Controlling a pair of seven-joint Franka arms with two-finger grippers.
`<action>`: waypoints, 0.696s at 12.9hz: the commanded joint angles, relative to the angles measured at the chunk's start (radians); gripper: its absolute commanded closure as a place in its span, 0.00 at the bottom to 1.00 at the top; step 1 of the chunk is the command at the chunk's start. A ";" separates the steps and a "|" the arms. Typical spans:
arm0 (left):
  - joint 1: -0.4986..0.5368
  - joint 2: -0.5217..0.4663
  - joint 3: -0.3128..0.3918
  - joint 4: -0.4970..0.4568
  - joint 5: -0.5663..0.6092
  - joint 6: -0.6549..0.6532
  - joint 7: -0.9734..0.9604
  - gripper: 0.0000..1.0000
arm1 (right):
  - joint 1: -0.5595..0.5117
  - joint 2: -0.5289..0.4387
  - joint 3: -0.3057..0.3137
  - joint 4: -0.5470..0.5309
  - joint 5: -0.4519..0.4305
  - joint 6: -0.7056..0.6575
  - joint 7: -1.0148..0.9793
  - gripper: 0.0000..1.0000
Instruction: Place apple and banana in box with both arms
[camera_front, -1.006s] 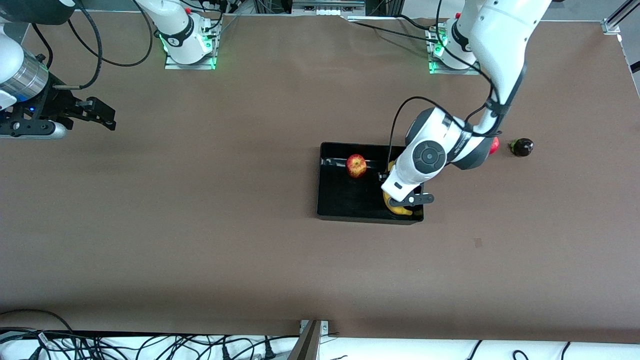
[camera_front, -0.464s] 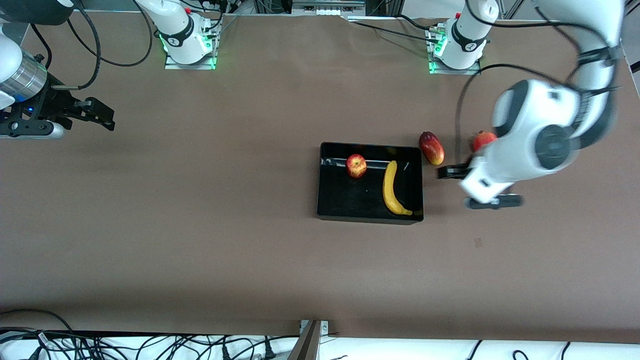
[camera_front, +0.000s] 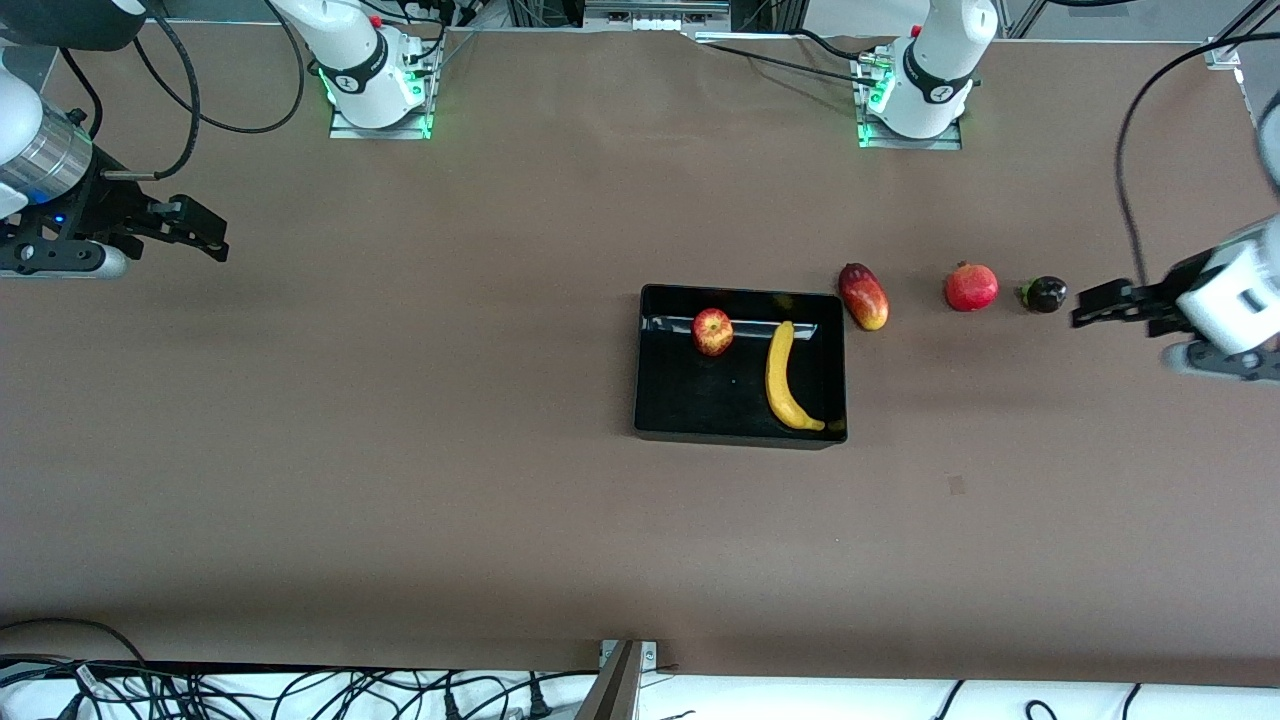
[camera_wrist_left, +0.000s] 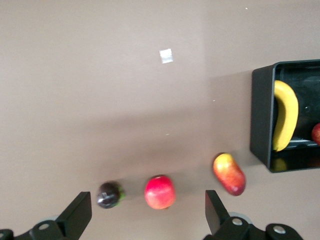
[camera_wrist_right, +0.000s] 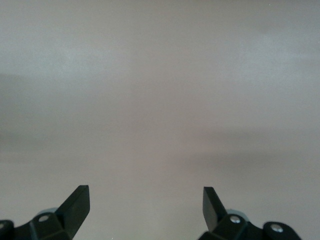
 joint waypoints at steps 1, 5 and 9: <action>-0.040 -0.126 0.017 -0.035 0.002 -0.045 0.024 0.00 | -0.009 0.005 0.002 0.017 -0.007 -0.013 0.002 0.00; -0.142 -0.247 0.008 -0.052 0.063 -0.108 -0.141 0.00 | -0.009 0.005 0.001 0.017 -0.006 -0.013 0.001 0.00; -0.142 -0.289 -0.026 -0.054 0.069 -0.134 -0.201 0.00 | -0.009 0.005 0.001 0.018 -0.006 -0.013 0.001 0.00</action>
